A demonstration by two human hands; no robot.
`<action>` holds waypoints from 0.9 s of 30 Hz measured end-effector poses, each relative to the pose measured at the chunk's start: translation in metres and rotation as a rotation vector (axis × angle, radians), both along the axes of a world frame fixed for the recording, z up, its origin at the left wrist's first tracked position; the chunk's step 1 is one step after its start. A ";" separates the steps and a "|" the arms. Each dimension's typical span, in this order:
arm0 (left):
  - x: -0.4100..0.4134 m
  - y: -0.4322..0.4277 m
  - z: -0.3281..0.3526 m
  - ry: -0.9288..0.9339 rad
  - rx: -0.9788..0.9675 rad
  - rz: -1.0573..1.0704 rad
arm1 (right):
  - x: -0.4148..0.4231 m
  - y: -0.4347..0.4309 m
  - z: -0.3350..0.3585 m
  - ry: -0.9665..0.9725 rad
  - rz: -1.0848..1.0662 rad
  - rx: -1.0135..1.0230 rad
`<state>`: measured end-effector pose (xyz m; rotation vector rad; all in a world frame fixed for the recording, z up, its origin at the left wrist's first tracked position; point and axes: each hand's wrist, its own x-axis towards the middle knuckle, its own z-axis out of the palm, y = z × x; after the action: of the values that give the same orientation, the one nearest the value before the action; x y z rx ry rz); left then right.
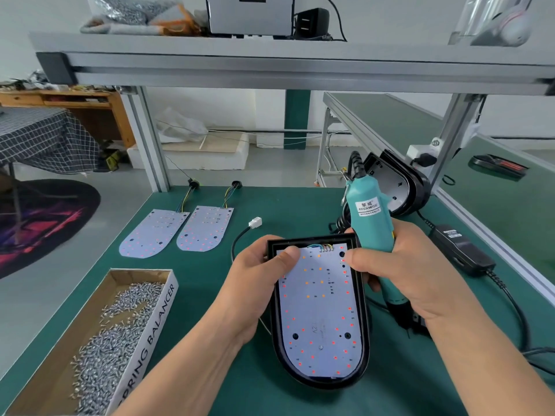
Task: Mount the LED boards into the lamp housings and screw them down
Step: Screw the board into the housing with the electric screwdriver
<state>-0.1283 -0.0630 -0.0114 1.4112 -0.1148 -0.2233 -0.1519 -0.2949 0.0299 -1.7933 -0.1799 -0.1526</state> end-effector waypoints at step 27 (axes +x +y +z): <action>0.021 0.026 0.008 0.067 0.213 0.270 | 0.013 -0.025 -0.002 -0.039 -0.266 0.833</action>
<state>-0.1071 -0.0373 -0.0037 1.6116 0.1586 -0.0599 -0.1389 -0.3196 0.0281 -0.9751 0.0931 -0.3896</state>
